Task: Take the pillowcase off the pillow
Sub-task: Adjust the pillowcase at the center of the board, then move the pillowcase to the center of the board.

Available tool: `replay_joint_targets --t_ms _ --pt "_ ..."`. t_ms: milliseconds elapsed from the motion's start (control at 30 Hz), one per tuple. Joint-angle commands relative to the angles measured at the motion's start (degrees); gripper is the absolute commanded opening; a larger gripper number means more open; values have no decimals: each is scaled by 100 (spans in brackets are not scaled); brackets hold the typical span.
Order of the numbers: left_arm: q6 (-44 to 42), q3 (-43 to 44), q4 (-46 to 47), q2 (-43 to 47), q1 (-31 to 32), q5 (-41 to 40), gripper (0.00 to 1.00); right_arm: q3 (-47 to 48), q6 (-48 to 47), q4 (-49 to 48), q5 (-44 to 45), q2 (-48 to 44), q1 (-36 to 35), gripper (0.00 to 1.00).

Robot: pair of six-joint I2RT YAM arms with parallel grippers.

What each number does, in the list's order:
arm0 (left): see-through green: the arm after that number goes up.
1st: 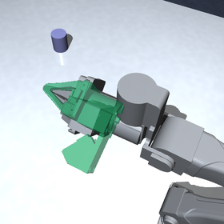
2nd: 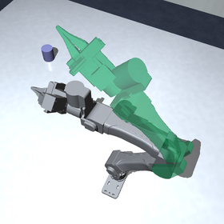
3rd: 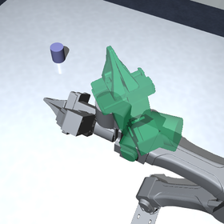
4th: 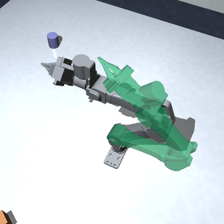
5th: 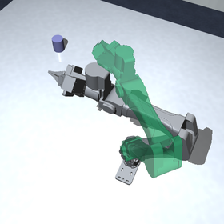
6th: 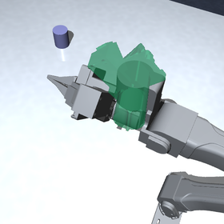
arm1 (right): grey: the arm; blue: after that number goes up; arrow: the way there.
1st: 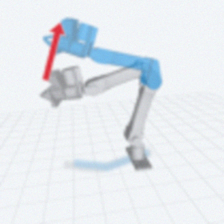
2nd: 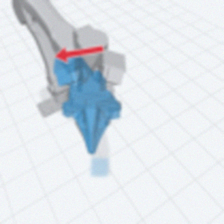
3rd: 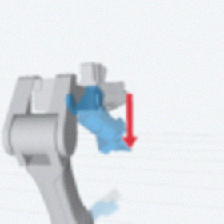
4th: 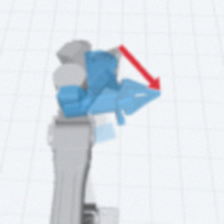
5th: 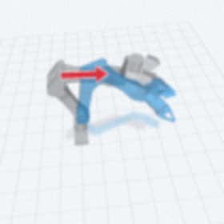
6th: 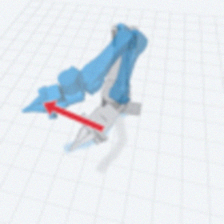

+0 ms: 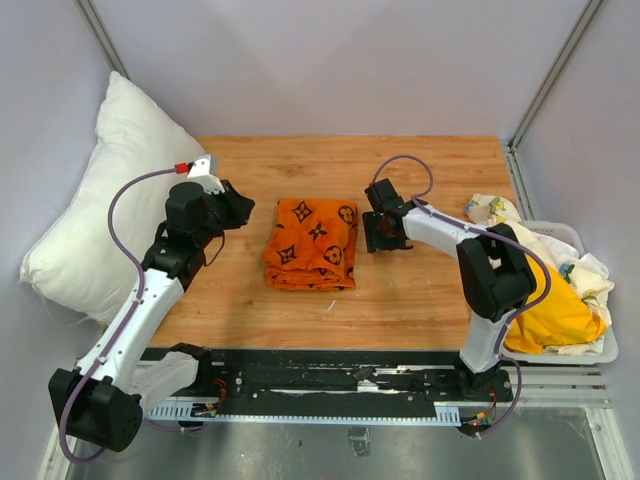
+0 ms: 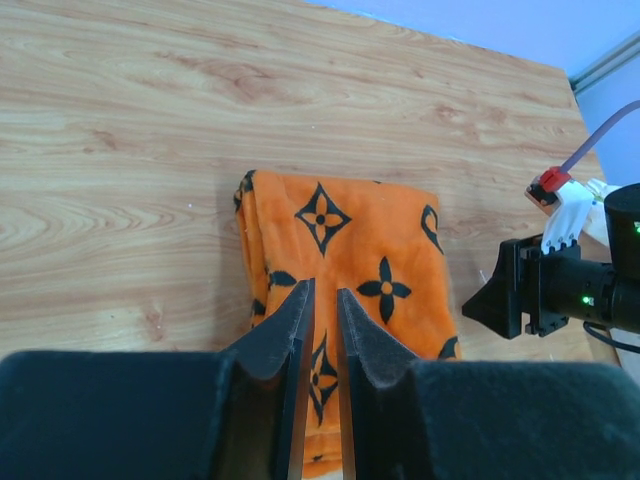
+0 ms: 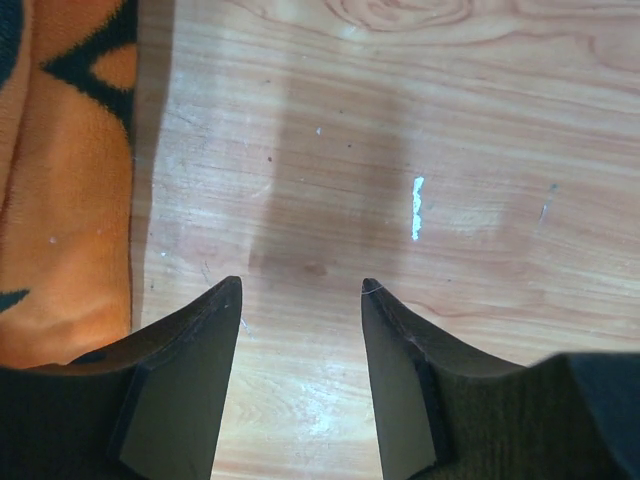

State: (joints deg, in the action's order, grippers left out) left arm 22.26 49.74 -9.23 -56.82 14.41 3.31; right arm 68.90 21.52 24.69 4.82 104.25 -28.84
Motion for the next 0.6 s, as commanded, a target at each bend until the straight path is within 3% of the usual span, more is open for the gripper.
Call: replay_joint_targets --t_ms 0,200,333,567 --pt "-20 4 175 108 -26 152 19 207 -68 -161 265 196 105 52" --pt "-3 -35 250 84 -27 376 24 479 -11 -183 195 563 63 53" --pt "-35 -9 242 84 -26 379 36 597 19 -186 236 754 -108 53" --pt "-4 -34 279 74 -27 480 73 906 119 -186 196 1199 -439 54"
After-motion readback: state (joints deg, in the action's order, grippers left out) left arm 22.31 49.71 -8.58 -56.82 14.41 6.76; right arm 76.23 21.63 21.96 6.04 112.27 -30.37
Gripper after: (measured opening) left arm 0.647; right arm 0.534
